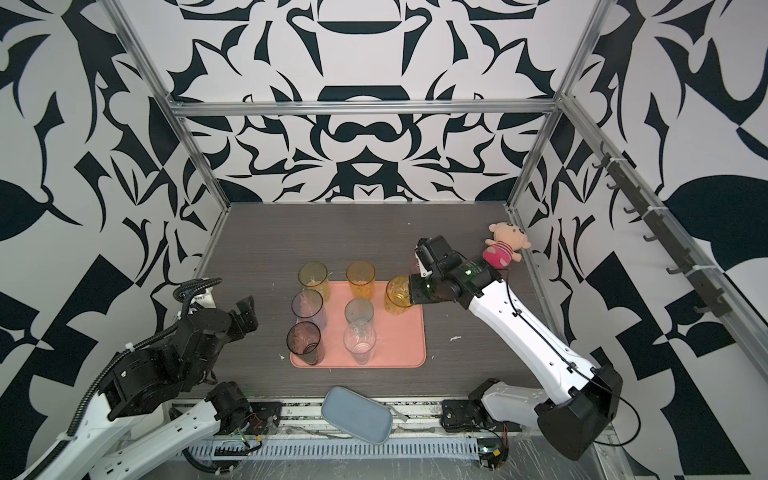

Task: Place the glasses into the tray
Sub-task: 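Lower the yellow glass onto the tray beside the green glass and open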

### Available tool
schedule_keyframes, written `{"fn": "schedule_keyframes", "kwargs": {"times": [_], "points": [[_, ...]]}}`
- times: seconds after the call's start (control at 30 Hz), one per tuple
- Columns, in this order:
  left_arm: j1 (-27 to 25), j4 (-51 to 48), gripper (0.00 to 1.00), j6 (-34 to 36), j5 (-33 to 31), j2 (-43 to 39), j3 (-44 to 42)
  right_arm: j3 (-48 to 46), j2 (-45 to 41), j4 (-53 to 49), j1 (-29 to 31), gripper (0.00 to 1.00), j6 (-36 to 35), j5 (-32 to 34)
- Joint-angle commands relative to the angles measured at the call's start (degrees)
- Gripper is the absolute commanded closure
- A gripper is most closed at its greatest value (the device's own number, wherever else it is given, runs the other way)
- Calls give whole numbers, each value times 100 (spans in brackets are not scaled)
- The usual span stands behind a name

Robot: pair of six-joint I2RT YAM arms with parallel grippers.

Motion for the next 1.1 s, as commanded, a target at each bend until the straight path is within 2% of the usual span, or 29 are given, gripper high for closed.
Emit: {"fn": "schedule_keyframes", "kwargs": {"times": [0.0,0.5,1.07], "points": [[-17,-82,1,-61,-69,47,-43,-238,-234,205,137,100,217,227],[-17,-69,0,-59,-47,47,-59,-1363,-123,1091,259,100,210,631],[-17,-47,1,-50,-36,21,-69,-1616,576,1480,263,100,121,908]]}}
